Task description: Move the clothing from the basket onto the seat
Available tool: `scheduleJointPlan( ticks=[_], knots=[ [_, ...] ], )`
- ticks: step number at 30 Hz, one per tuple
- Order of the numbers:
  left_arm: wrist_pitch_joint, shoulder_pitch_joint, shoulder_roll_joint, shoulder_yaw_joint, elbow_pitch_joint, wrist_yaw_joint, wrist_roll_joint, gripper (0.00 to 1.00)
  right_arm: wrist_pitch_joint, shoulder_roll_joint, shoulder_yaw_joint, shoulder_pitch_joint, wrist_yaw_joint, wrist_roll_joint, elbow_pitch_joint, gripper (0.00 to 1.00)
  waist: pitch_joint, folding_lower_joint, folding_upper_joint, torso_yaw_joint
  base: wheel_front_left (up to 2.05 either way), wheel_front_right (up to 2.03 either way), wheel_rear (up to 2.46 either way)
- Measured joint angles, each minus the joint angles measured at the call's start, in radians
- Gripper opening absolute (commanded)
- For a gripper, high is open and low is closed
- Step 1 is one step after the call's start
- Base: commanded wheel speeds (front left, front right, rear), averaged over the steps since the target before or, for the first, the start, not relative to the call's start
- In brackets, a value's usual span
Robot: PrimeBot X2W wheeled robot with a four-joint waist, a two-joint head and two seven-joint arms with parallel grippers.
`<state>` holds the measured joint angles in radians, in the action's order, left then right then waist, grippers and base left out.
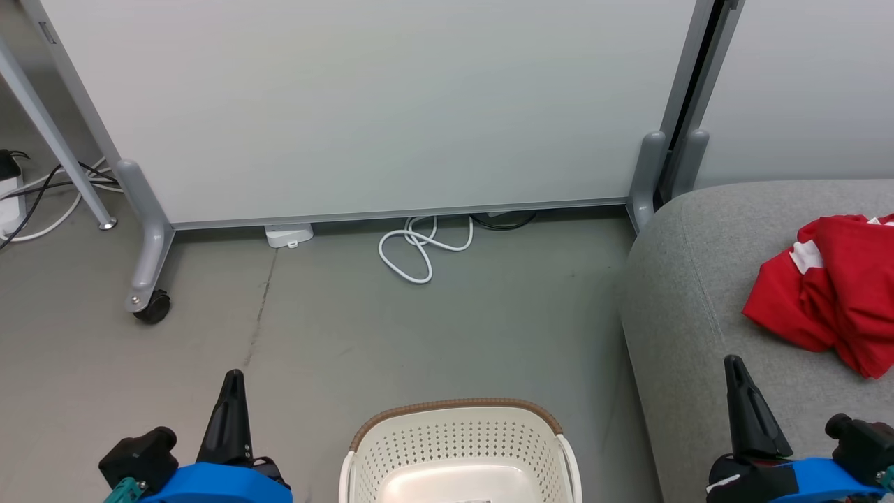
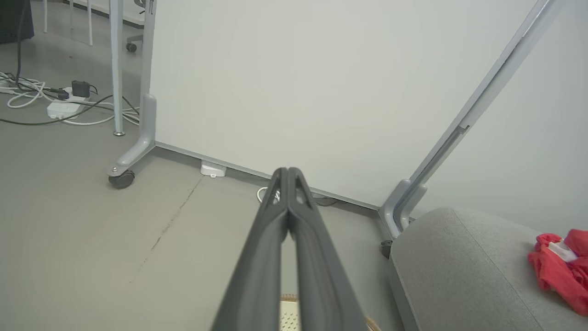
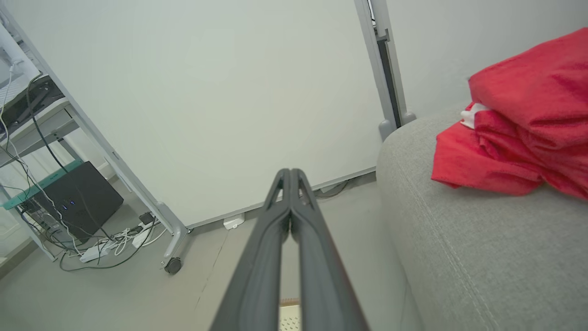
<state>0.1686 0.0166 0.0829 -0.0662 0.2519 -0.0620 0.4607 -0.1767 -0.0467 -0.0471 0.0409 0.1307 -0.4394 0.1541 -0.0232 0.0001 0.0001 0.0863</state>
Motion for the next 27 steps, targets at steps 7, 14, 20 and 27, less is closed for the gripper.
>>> scheduleJointPlan(
  ticks=[7,14,20,27],
  knots=[
    [-0.028,-0.008,-0.003,0.021,0.000,-0.006,0.117,0.00,0.029,0.000,-0.007,-0.017,0.000,-0.119,0.011,0.00,0.002,0.0000,0.0000,-0.006,0.00,0.00,0.00],
    [-0.054,-0.021,-0.007,0.034,-0.001,-0.010,0.223,0.00,0.058,0.000,-0.014,-0.029,0.000,-0.230,0.019,0.00,0.003,0.0000,0.0000,-0.011,0.00,0.00,0.00],
    [-0.075,-0.030,-0.010,0.051,-0.001,-0.018,0.310,0.00,0.079,0.000,-0.019,-0.038,0.000,-0.315,0.025,0.00,0.005,0.0000,0.0000,-0.016,0.00,0.00,0.00],
    [-0.098,-0.041,-0.014,0.062,-0.001,-0.023,0.403,0.00,0.103,0.000,-0.024,-0.054,0.000,-0.412,0.032,0.00,0.007,0.0000,0.0000,-0.022,0.00,0.00,0.00]
  ],
)
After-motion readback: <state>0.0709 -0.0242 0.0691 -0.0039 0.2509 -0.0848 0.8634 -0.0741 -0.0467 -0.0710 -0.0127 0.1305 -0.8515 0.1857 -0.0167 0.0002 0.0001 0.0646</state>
